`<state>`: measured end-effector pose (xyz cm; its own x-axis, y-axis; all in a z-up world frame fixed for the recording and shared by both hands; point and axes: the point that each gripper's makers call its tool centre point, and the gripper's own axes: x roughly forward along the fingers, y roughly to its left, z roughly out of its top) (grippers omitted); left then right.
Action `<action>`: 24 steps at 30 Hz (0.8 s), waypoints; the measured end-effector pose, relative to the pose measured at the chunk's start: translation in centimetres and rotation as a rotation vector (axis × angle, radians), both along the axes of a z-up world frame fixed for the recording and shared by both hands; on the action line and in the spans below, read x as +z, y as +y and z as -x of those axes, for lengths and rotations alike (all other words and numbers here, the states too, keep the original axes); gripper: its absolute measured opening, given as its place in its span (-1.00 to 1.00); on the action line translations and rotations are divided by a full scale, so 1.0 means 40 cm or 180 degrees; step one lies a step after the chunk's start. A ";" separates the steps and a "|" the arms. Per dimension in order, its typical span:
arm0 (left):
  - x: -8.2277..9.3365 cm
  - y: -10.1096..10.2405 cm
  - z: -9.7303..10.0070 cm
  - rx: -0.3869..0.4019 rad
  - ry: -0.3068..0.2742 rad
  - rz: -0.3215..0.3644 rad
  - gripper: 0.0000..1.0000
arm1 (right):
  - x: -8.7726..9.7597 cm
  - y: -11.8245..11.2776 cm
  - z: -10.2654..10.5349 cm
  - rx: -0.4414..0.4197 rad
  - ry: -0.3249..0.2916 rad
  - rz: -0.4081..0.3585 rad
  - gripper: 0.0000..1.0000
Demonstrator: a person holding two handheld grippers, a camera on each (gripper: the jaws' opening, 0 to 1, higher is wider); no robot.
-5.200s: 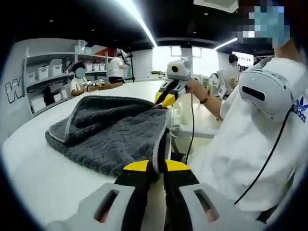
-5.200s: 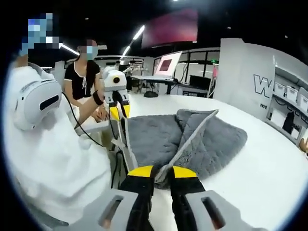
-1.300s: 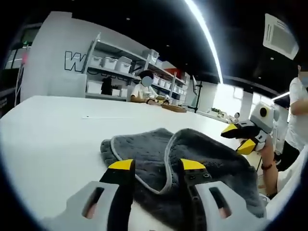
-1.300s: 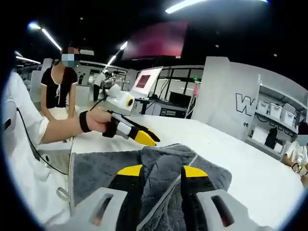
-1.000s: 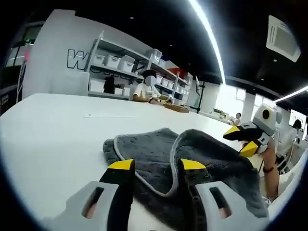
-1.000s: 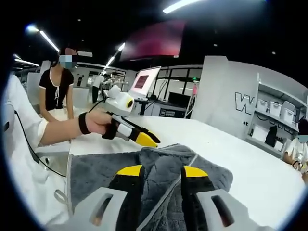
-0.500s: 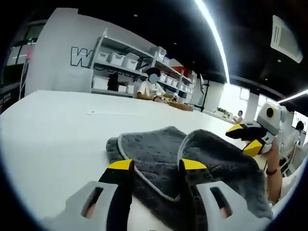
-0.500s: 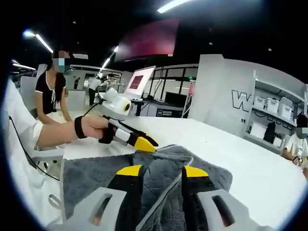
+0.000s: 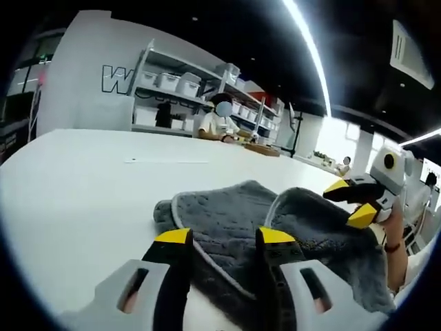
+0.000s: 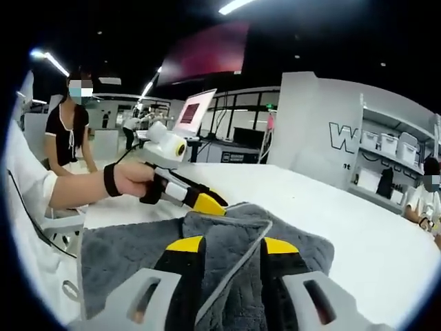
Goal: Open the folded towel by lifting each exposed corner and separating the folded layers until the towel lies flat within the target outline without major curled edges
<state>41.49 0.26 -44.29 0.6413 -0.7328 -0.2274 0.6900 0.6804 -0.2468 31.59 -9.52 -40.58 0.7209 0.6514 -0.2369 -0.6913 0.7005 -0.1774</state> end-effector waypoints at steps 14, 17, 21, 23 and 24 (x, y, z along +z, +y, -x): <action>-0.017 -0.004 -0.022 0.0047 -0.0012 -0.0095 -0.18 | 0.000 0.014 -0.015 -0.0025 0.0056 -0.0100 -0.43; -0.023 -0.006 -0.027 0.0059 0.0048 -0.0076 -0.18 | -0.010 0.017 -0.018 -0.0044 0.0073 -0.0065 -0.44; -0.028 -0.005 -0.030 0.0072 0.0061 -0.0088 -0.18 | -0.019 0.013 -0.021 -0.0069 0.0104 -0.0074 -0.44; -0.031 -0.003 -0.036 0.0092 0.0095 -0.0084 -0.19 | -0.022 0.014 -0.020 -0.0072 0.0122 -0.0088 -0.43; -0.031 -0.003 -0.039 0.0096 0.0095 -0.0079 -0.19 | -0.023 0.016 -0.020 -0.0072 0.0128 -0.0096 -0.43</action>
<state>43.04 0.15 -45.53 0.6555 -0.7072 -0.2648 0.6617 0.7069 -0.2498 32.39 -8.90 -41.50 0.7257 0.6423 -0.2466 -0.6813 0.7206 -0.1283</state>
